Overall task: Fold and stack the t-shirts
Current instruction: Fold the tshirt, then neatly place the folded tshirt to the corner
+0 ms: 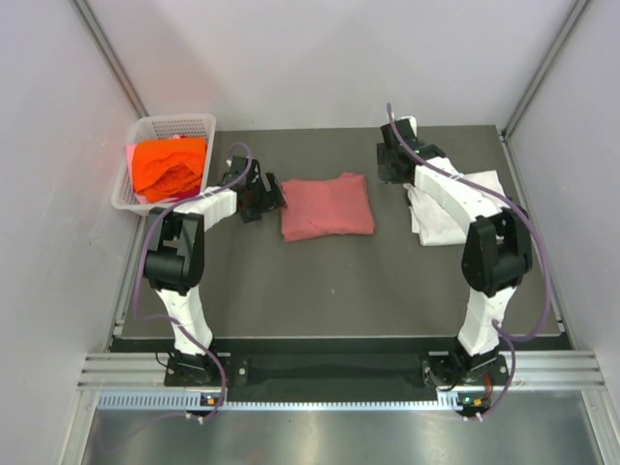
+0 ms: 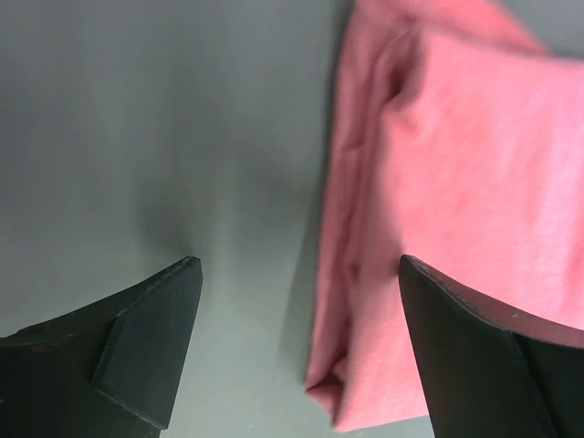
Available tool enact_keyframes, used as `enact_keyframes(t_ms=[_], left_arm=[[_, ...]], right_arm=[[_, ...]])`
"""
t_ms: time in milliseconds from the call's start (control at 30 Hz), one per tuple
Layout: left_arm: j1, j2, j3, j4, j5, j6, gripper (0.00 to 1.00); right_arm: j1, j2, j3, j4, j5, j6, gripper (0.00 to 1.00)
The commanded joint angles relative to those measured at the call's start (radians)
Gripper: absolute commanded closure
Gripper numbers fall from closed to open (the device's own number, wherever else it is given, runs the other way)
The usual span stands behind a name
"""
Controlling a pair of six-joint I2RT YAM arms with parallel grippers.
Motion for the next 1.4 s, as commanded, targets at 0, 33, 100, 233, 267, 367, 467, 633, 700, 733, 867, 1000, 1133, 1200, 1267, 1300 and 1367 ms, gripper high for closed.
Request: enact_keyframes(t_ms=[0,33,100,233,267,367,467,633,700,733,867,1000,1133,1200,1267,1300,1367], left_arm=[[0.001,-0.092,-0.044,0.076,-0.039,0.0,0.07],[0.001,-0.097,-0.041,0.067,-0.041,0.001,0.07],[0.001,-0.095,-0.033,0.05,-0.045,0.009,0.06],[0.001,-0.099,-0.045,0.062,-0.015,0.004,0.01],[0.001,-0.099,-0.05,0.087,0.005,0.003,0.02],[0.001,-0.082,-0.042,0.093,0.032,-0.008,0.01],[0.001,-0.056,-0.028,0.087,0.041,-0.011,0.01],[0.001,-0.008,0.016,0.076,0.087,-0.016,0.03],[0.001,0.019,0.033,0.069,0.094,-0.023,0.04],[0.001,0.041,0.051,0.061,0.094,-0.026,0.06],[0.001,0.085,0.091,0.055,0.102,-0.043,0.1],[0.004,0.124,0.12,0.056,0.09,-0.055,0.14],[0.007,0.176,0.16,0.058,0.099,-0.065,0.2],[0.008,0.191,0.174,0.056,0.107,-0.071,0.25],[0.011,0.213,0.193,0.056,0.116,-0.074,0.3],[0.011,0.219,0.197,0.055,0.12,-0.078,0.32],[0.013,0.228,0.206,0.061,0.136,-0.083,0.39]], right_arm=[[-0.015,-0.114,-0.041,0.097,-0.071,-0.017,0.32],[-0.023,-0.131,-0.053,0.116,-0.108,-0.017,0.32],[-0.061,-0.145,-0.098,0.173,-0.257,0.009,0.3],[-0.13,-0.131,-0.17,0.269,-0.5,0.088,0.2],[-0.145,-0.122,-0.179,0.288,-0.54,0.113,0.17],[-0.165,-0.079,-0.218,0.372,-0.674,0.163,0.17],[-0.175,-0.013,-0.232,0.441,-0.787,0.205,0.15],[-0.175,0.134,-0.14,0.426,-0.883,0.226,0.19],[-0.175,0.164,-0.118,0.431,-0.892,0.246,0.21],[-0.173,0.188,-0.112,0.435,-0.892,0.256,0.23],[-0.176,0.254,-0.054,0.418,-0.874,0.268,0.26],[-0.175,0.341,0.07,0.359,-0.884,0.251,0.31],[-0.176,0.426,0.147,0.319,-0.89,0.243,0.37],[-0.176,0.444,0.172,0.313,-0.9,0.242,0.4],[-0.175,0.472,0.192,0.306,-0.907,0.243,0.44],[-0.175,0.48,0.213,0.3,-0.921,0.24,0.45],[-0.168,0.506,0.238,0.29,-0.93,0.233,0.48]])
